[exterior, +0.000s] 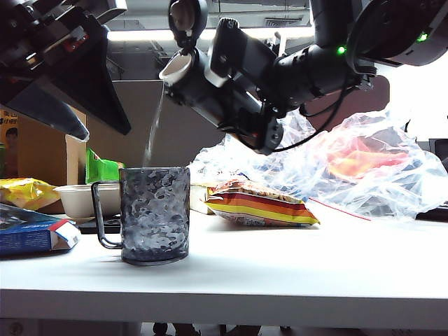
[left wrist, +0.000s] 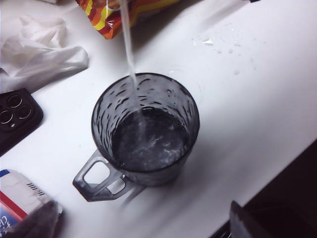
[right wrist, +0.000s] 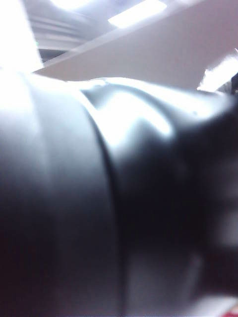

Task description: Pick up the black thermos, pour some water into the cup, then place the black thermos back on the table.

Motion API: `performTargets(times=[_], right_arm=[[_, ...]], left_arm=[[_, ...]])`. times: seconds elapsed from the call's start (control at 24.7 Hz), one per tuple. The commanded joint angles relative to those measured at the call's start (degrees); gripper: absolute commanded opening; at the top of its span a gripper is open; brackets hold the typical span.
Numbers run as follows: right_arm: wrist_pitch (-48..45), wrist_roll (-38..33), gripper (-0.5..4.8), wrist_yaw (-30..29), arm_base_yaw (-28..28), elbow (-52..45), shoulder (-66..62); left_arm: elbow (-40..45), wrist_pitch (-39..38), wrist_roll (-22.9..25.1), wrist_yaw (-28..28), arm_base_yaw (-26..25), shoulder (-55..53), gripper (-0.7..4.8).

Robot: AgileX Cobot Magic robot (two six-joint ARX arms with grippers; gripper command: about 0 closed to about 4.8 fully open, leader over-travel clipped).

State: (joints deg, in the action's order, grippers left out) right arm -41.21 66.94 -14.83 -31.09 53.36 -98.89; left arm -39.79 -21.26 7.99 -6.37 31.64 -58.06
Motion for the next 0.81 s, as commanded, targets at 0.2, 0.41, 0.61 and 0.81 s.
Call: performTargets(times=[0.2, 0.41, 0.61, 0.81], right_arm=[[-3.6, -28.7, -0.01, 0.2, -0.9, 0.8, 0.7], [-3.3, -49.2, -0.01, -2.4, -0.9, 0.8, 0.7], [-6.4, -66.0, -0.01, 5.0, 2.9, -7.6, 3.0], [-14.0, -66.9, -0.01, 12.3, 3.1, -19.5, 9.4]], left_arm=[[-0.2, 0.3, -1.4, 0.1, 0.0, 0.2, 4.79], [-0.2, 0.7, -1.4, 0.1, 0.0, 0.2, 4.79], [-0.2, 0.6, -1.2, 0.2, 0.0, 0.2, 4.79], [-0.2, 0.8, -1.1, 0.1, 0.0, 0.2, 4.79]])
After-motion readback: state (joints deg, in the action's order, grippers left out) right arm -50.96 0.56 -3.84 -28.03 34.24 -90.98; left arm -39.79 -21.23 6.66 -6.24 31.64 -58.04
